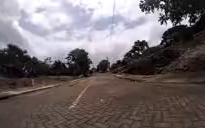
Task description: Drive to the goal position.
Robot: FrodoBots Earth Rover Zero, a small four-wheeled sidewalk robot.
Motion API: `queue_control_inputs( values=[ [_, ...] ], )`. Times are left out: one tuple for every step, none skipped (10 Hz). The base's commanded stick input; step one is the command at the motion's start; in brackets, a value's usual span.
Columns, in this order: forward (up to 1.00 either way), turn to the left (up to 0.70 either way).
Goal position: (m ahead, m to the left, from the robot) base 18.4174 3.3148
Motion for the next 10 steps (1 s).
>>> queue_control_inputs(
  values=[
    [0.85,0.0],
    [0.85,0.0],
    [0.85,0.0],
    [0.85,0.0],
    [0.85,0.0],
    [0.85,0.0],
    [0.85,0.0],
    [0.85,0.0],
    [0.85,0.0],
    [0.85,0.0]
  ],
)
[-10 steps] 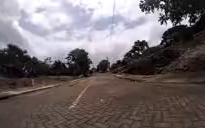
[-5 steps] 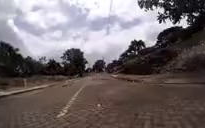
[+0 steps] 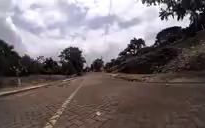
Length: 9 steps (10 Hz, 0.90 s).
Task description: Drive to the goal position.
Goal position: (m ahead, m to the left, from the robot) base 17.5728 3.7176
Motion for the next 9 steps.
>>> queue_control_inputs(
  values=[
    [0.85,0.0],
    [0.85,0.0],
    [0.85,0.0],
    [0.85,0.0],
    [0.85,0.0],
    [0.85,0.0],
    [0.85,0.0],
    [0.85,0.0],
    [0.85,0.0]
  ],
)
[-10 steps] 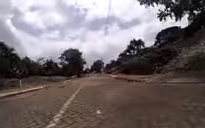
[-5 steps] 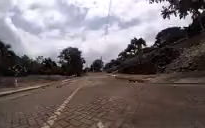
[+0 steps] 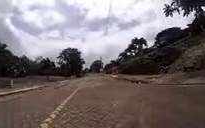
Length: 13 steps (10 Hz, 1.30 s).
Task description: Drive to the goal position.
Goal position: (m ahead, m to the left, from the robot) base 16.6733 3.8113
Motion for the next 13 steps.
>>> queue_control_inputs(
  values=[
    [0.85,0.0],
    [0.85,0.0],
    [0.85,0.0],
    [0.85,0.0],
    [0.85,0.0],
    [0.85,0.02],
    [0.85,0.27],
    [0.85,0.27],
    [0.85,0.27],
    [0.85,0.14],
    [0.85,0.02],
    [0.85,0.0],
    [0.85,0.0]
  ],
)
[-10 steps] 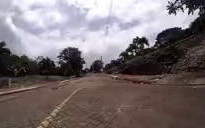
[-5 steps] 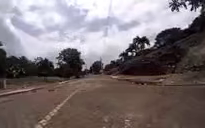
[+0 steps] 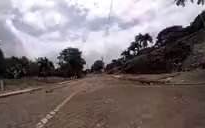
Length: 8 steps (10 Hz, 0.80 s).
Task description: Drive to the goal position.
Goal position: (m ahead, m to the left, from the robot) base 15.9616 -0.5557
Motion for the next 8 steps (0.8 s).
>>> queue_control_inputs(
  values=[
    [0.85,0.0],
    [0.85,0.0],
    [0.1,0.0],
    [0.0,0.0],
    [0.0,0.0],
    [0.0,0.0],
    [0.0,0.0],
    [0.14,0.0]
  ],
)
